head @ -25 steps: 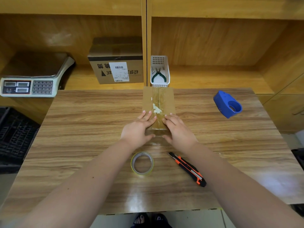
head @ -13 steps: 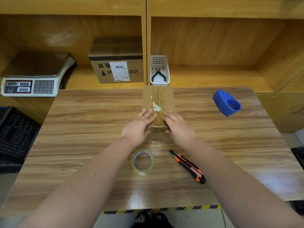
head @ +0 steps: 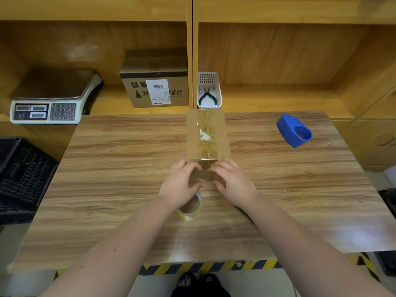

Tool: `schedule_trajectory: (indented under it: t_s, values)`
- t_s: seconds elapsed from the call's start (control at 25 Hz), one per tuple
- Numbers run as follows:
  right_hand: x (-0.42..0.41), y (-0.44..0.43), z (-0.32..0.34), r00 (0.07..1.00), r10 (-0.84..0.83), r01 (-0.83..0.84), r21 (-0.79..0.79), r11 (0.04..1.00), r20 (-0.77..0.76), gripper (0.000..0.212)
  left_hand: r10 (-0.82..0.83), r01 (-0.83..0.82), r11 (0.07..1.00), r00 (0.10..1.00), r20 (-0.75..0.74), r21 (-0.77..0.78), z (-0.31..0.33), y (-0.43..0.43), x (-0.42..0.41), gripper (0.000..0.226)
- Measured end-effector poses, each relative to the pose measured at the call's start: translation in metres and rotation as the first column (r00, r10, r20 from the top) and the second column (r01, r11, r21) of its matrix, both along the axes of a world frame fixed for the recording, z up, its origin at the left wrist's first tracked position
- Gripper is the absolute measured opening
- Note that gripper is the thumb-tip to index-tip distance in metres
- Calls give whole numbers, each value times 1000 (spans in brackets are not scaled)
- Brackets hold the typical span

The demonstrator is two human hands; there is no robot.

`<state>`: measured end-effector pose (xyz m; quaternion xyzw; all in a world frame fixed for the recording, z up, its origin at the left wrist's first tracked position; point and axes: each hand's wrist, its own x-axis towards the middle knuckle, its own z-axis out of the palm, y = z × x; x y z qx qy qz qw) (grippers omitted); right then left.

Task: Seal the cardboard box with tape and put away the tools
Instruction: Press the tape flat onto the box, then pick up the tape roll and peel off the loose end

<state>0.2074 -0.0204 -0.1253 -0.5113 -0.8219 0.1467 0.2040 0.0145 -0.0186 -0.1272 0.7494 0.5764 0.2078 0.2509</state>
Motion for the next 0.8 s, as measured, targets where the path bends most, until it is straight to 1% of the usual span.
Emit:
schedule_trajectory:
  t_s: [0.12, 0.2, 0.28, 0.4, 0.56, 0.6, 0.72, 0.8]
  values:
    - [-3, -17, -20, 1000, -16, 16, -23, 1000, -10, 34, -12, 7, 984, 999, -29, -179, -22, -17, -7, 34]
    - [-8, -28, -37, 996, -70, 62, -154, 986, -47, 36, 42, -43, 954, 999, -10, -296, -36, -26, -7, 35]
    - [-12, -37, -55, 988, -139, 112, -318, 941, -64, 41, 104, -85, 921, 994, 31, -379, -47, -32, -3, 34]
    - [-19, -43, -76, 974, -215, 157, -479, 863, -68, 55, 117, -87, 896, 992, 43, -435, -61, -36, 4, 40]
    - [-30, -41, -100, 946, -317, 226, -566, 793, -66, 72, 132, -88, 882, 989, 63, -464, -72, -37, 13, 66]
    - [-31, -39, -106, 943, -329, 238, -574, 783, -57, 75, 139, -93, 883, 988, 67, -460, -75, -37, 14, 69]
    - [-32, -33, -118, 944, -322, 224, -594, 773, -64, 78, 186, -114, 882, 976, 115, -458, -80, -35, 17, 66]
    - [-32, -33, -124, 940, -330, 206, -618, 759, -92, 75, 218, -123, 871, 964, 150, -475, -81, -36, 17, 65]
